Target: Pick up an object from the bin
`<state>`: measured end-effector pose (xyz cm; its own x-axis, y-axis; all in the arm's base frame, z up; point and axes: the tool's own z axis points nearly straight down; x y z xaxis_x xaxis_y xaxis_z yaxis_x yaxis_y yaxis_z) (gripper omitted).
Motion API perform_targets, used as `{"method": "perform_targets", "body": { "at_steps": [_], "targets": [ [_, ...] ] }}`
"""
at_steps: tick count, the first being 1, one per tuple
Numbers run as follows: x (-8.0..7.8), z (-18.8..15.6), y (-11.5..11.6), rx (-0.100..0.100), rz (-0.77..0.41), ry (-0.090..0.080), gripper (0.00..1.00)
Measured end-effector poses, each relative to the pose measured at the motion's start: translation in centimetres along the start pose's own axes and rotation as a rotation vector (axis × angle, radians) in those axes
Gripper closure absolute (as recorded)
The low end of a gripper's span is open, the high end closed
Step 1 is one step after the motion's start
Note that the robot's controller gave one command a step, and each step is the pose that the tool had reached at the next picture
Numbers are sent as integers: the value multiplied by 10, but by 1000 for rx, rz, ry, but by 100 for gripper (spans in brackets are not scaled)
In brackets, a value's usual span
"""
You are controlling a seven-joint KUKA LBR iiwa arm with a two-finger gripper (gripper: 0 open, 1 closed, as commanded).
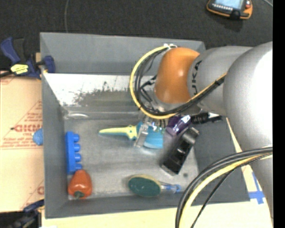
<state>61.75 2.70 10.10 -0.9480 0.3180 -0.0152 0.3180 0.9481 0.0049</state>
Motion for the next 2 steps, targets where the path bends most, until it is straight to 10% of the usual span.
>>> {"method": "perform_targets", "body": {
  "at_steps": [1,2],
  "targets": [
    [13,30,-9,-4,311,-8,0],
    [13,30,-7,-1,149,-5,100]
  ]
}}
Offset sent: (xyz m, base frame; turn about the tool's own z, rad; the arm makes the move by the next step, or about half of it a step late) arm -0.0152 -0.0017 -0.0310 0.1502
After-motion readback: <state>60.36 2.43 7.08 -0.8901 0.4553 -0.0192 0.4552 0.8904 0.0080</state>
